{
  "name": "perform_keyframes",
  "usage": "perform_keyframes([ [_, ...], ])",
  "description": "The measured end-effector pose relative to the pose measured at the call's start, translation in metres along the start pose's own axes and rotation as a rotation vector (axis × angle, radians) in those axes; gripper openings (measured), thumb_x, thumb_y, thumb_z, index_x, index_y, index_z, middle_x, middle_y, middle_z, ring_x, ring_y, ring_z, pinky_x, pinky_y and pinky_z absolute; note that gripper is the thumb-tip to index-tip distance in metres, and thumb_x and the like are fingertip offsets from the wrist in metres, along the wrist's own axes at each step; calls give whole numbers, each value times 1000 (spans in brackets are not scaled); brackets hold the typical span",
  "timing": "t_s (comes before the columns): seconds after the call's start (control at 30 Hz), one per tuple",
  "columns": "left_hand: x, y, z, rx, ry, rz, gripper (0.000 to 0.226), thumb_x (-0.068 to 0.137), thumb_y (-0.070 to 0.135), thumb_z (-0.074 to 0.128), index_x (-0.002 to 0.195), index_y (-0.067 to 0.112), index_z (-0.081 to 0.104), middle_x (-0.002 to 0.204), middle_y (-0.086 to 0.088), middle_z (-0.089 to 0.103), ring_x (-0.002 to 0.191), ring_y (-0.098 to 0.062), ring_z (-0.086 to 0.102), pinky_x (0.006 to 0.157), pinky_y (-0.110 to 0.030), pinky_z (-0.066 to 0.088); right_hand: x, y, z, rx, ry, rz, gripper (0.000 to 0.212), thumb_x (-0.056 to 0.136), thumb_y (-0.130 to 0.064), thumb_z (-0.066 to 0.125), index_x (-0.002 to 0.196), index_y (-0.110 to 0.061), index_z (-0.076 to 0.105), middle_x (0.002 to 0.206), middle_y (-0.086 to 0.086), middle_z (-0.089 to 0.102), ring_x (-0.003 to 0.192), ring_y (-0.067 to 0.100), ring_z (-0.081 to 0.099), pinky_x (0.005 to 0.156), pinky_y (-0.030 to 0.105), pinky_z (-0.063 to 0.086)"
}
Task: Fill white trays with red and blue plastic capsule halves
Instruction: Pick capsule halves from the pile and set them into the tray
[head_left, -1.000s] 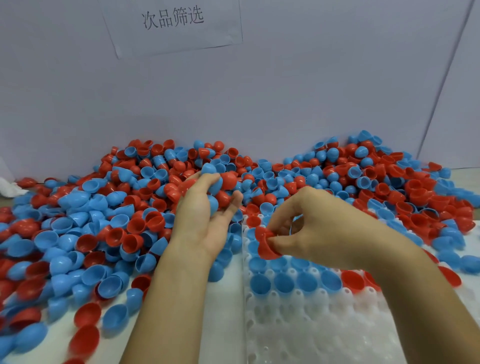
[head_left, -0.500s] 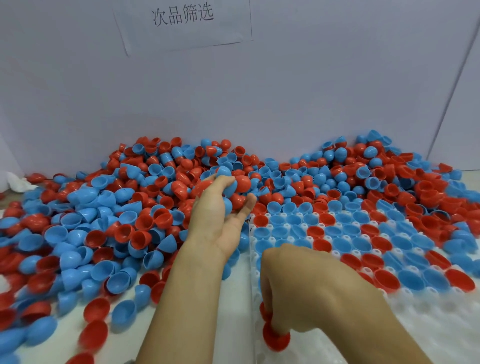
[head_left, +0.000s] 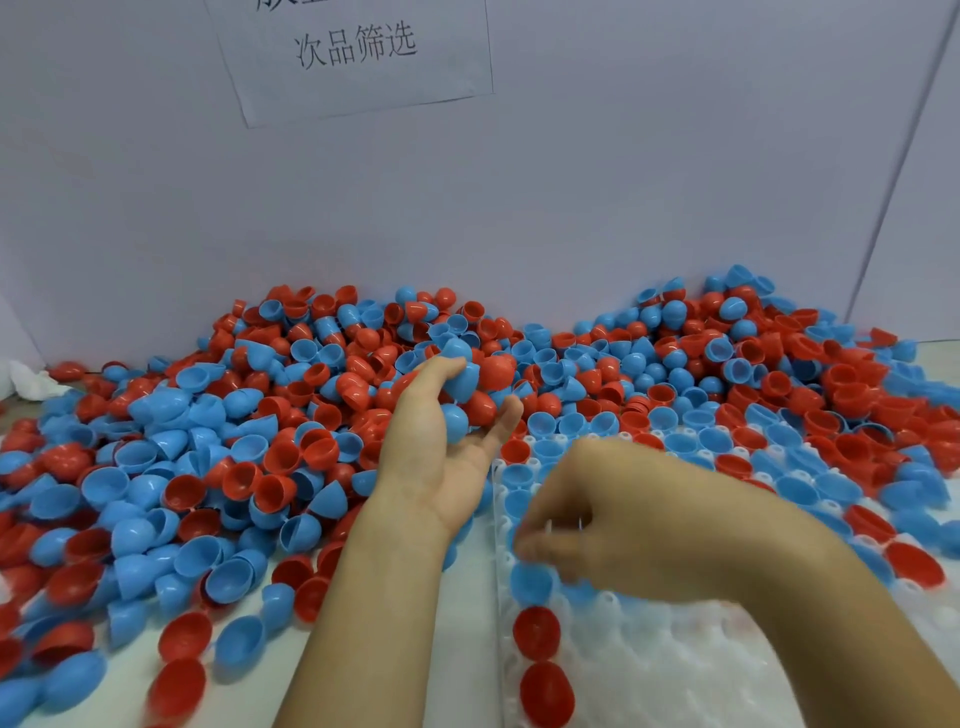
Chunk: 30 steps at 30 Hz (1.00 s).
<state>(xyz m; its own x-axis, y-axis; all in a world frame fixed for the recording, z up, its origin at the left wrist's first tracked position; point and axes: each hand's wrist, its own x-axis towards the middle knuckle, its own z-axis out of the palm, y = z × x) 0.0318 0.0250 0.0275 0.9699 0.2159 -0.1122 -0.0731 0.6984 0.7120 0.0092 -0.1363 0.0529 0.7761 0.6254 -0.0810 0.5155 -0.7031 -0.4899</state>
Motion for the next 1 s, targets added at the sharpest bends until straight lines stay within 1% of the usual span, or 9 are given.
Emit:
perform_keyframes([
  [0.13,0,-5,2,108,-110,-29,4,92,13,62,96,10,63,77,-9,68,57,-18,65,69,-38,61,20,12,5,293,592,3,6,94,-29,65,99,-32,65,68,-4,66,62,2,60,54,12,48],
  [0.2,0,-10,4,154,-163,-60,4,93,13,60,96,13,63,84,-11,67,65,-20,67,77,-42,61,28,22,12,407,718,12,17,93,-30,67,106,-33,58,71,-7,63,69,-5,59,58,8,46],
  [0.37,-5,-14,8,272,-260,-70,30,95,14,57,125,10,59,110,-22,67,105,-44,70,94,-56,56,33,28,14,424,767,53,17,90,-28,72,104,-36,66,74,-13,60,68,-8,58,59,8,47],
  [0.43,-5,-14,7,306,-271,-58,37,95,15,57,132,15,57,118,-20,68,104,-46,70,96,-56,55,34,31,12,447,793,67,15,89,-29,74,101,-33,67,71,-12,61,66,-9,59,57,7,45],
  [0.63,-6,-16,7,399,-349,-66,31,96,16,55,127,16,58,95,-10,72,95,-41,74,68,-37,61,35,37,10,615,809,132,12,87,-28,76,92,-27,65,74,-7,71,64,3,69,61,18,55],
  [0.7,-7,-17,9,406,-346,-45,24,96,14,54,119,18,61,95,-9,74,91,-38,75,68,-37,61,36,37,10,660,828,152,13,87,-27,75,95,-28,66,78,-7,72,66,3,70,63,20,57],
  [0.83,-6,-20,14,264,-274,-7,19,98,11,54,116,15,61,103,-15,75,88,-39,75,80,-46,62,38,36,10,760,904,170,16,89,-27,70,104,-32,66,87,-10,71,74,2,70,54,6,48],
  [0.9,-5,-22,15,200,-239,-13,20,98,10,55,118,11,59,98,-18,73,90,-41,74,87,-53,60,40,36,11,777,918,157,16,91,-24,67,106,-32,67,93,-10,69,80,6,71,59,10,52],
  [1.0,-4,-21,14,139,-161,-27,17,96,8,57,113,10,60,106,-20,71,91,-40,74,82,-50,62,40,35,9,802,927,116,18,94,-19,63,106,-30,70,94,-7,70,81,10,72,70,21,58],
])
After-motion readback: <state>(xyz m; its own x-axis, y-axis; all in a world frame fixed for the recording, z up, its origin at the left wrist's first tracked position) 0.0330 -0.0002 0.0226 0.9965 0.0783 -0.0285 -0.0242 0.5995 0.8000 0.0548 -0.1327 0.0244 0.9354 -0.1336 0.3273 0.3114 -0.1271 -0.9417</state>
